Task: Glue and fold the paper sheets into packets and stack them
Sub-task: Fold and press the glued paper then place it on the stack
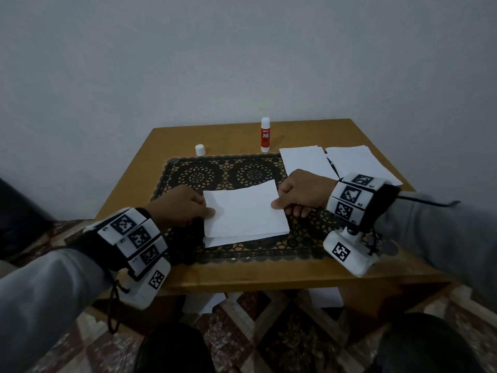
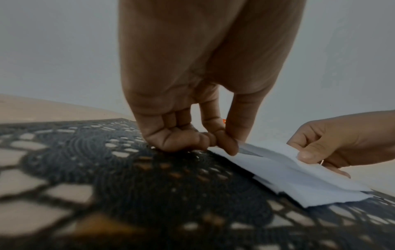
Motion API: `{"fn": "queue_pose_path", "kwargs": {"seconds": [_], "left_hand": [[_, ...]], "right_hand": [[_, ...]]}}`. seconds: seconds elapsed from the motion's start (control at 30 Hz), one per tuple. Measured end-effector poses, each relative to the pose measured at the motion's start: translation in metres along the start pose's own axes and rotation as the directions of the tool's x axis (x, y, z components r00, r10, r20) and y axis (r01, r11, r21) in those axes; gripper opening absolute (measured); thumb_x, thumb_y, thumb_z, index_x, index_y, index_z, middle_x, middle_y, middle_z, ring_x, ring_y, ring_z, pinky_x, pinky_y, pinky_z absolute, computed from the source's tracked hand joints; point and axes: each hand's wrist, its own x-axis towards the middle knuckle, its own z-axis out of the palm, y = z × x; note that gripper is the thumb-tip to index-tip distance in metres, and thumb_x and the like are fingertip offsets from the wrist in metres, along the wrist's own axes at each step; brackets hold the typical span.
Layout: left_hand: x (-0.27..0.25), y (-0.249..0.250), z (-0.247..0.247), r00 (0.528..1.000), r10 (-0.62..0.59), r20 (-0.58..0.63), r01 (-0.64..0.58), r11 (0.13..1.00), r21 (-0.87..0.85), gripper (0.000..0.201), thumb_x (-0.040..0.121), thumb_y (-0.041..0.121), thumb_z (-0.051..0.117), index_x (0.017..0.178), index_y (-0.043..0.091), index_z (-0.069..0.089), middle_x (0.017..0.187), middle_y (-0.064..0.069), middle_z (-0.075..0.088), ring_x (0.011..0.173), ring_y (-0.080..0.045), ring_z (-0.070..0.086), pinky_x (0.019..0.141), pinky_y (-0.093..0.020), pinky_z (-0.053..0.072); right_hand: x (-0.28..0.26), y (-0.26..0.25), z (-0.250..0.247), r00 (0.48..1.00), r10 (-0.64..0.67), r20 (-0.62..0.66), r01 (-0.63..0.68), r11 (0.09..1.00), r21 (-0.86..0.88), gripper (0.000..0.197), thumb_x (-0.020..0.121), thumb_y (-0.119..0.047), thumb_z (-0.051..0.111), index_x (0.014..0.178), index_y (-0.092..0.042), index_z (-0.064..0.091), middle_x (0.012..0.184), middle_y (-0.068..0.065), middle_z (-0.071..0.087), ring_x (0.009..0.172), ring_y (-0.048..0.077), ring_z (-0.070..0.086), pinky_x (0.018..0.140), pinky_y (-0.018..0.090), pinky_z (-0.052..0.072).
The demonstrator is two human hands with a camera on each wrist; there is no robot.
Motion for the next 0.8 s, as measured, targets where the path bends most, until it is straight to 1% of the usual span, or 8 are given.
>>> {"fn": "queue_pose_path", "kwargs": {"seconds": [0.13, 0.27, 0.4, 0.5, 0.57, 0.67, 0.8], "left_hand": [[0.000, -0.001, -0.002, 1.000, 0.020, 0.017, -0.021, 0.999, 0.029, 0.034, 0.084, 0.022, 0.071, 0.053, 0.012, 0.059, 0.055, -0.001, 0.053, 0.055, -0.015, 0.049, 0.060, -0.028, 0.043], [-0.004, -0.003, -0.003, 0.999, 0.039, 0.012, -0.039, 0.998, 0.053, 0.035, 0.081, 0.023, 0.074, 0.049, 0.015, 0.061, 0.046, 0.006, 0.053, 0.049, -0.011, 0.047, 0.057, -0.026, 0.041], [-0.005, -0.004, -0.004, 0.999, 0.045, 0.019, -0.046, 0.996, 0.070, 0.035, 0.079, 0.024, 0.075, 0.048, 0.016, 0.061, 0.046, 0.008, 0.054, 0.048, -0.009, 0.046, 0.059, -0.028, 0.041], [-0.006, -0.003, -0.004, 0.999, 0.048, 0.016, -0.049, 0.994, 0.095, 0.035, 0.079, 0.025, 0.076, 0.048, 0.017, 0.061, 0.043, 0.011, 0.053, 0.044, -0.004, 0.045, 0.056, -0.024, 0.040], [-0.008, -0.002, -0.003, 0.998, 0.056, 0.011, -0.057, 0.992, 0.112, 0.034, 0.079, 0.025, 0.075, 0.050, 0.017, 0.061, 0.045, 0.011, 0.054, 0.045, -0.004, 0.045, 0.054, -0.022, 0.040], [-0.009, 0.000, -0.003, 0.998, 0.064, 0.015, -0.065, 0.989, 0.130, 0.033, 0.080, 0.025, 0.074, 0.052, 0.015, 0.061, 0.051, 0.004, 0.054, 0.048, -0.008, 0.045, 0.054, -0.023, 0.039], [-0.011, 0.001, -0.002, 0.999, 0.054, 0.005, -0.054, 0.989, 0.141, 0.034, 0.080, 0.025, 0.074, 0.051, 0.016, 0.060, 0.051, 0.004, 0.053, 0.049, -0.010, 0.044, 0.055, -0.024, 0.039]], "right_hand": [[0.000, 0.001, 0.000, 1.000, -0.015, 0.001, 0.015, 1.000, -0.024, 0.025, 0.084, -0.022, 0.073, 0.065, -0.009, 0.062, 0.069, 0.007, 0.067, 0.061, 0.017, 0.059, 0.051, 0.022, 0.050], [0.001, 0.002, 0.002, 1.000, -0.029, -0.009, 0.029, 0.998, -0.053, 0.027, 0.084, -0.025, 0.073, 0.065, -0.010, 0.062, 0.069, 0.007, 0.066, 0.062, 0.018, 0.059, 0.053, 0.022, 0.050], [0.001, 0.001, 0.004, 0.999, -0.035, -0.010, 0.034, 0.997, -0.068, 0.029, 0.084, -0.025, 0.073, 0.063, -0.010, 0.060, 0.067, 0.006, 0.065, 0.062, 0.019, 0.057, 0.053, 0.024, 0.050], [0.001, 0.001, 0.004, 0.999, -0.031, -0.010, 0.031, 0.996, -0.080, 0.029, 0.084, -0.025, 0.072, 0.062, -0.010, 0.061, 0.067, 0.006, 0.065, 0.062, 0.019, 0.057, 0.054, 0.025, 0.050], [0.001, 0.000, 0.005, 1.000, -0.029, -0.011, 0.028, 0.996, -0.088, 0.029, 0.085, -0.025, 0.072, 0.063, -0.010, 0.061, 0.067, 0.007, 0.064, 0.062, 0.019, 0.057, 0.055, 0.025, 0.050], [0.001, -0.001, 0.006, 1.000, -0.028, -0.014, 0.027, 0.994, -0.103, 0.028, 0.084, -0.025, 0.072, 0.063, -0.009, 0.062, 0.067, 0.006, 0.064, 0.062, 0.019, 0.057, 0.057, 0.027, 0.050], [0.002, 0.000, 0.006, 0.999, -0.032, -0.016, 0.030, 0.992, -0.121, 0.028, 0.084, -0.025, 0.073, 0.063, -0.009, 0.062, 0.066, 0.006, 0.064, 0.061, 0.019, 0.057, 0.057, 0.027, 0.050]]}}
